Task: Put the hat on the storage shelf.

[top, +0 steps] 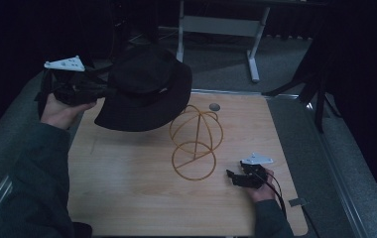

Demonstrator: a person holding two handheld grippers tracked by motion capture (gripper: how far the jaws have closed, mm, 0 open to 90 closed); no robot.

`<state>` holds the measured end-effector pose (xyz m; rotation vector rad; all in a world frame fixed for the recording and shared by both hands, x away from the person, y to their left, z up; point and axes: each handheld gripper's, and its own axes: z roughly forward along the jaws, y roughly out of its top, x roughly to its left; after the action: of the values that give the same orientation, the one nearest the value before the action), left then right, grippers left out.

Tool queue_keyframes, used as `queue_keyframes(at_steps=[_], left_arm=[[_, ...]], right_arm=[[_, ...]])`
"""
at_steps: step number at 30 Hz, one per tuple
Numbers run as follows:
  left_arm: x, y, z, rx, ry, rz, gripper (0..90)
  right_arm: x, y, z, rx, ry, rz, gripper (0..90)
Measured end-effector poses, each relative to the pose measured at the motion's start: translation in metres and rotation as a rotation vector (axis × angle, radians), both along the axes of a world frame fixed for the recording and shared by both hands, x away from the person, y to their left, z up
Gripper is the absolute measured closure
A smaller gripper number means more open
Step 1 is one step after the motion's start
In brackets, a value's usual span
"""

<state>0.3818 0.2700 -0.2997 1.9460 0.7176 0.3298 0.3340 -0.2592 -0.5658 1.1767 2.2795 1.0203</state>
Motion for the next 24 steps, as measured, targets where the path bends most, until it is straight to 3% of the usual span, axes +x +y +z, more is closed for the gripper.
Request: queue_keyframes(at_steps=[24], left_arm=[[-0.008, -0.017, 0.017, -0.070, -0.017, -0.100, 88.8]], right_arm=[[0.000, 0.000, 0.000, -0.002, 0.002, 0.000, 28.9]])
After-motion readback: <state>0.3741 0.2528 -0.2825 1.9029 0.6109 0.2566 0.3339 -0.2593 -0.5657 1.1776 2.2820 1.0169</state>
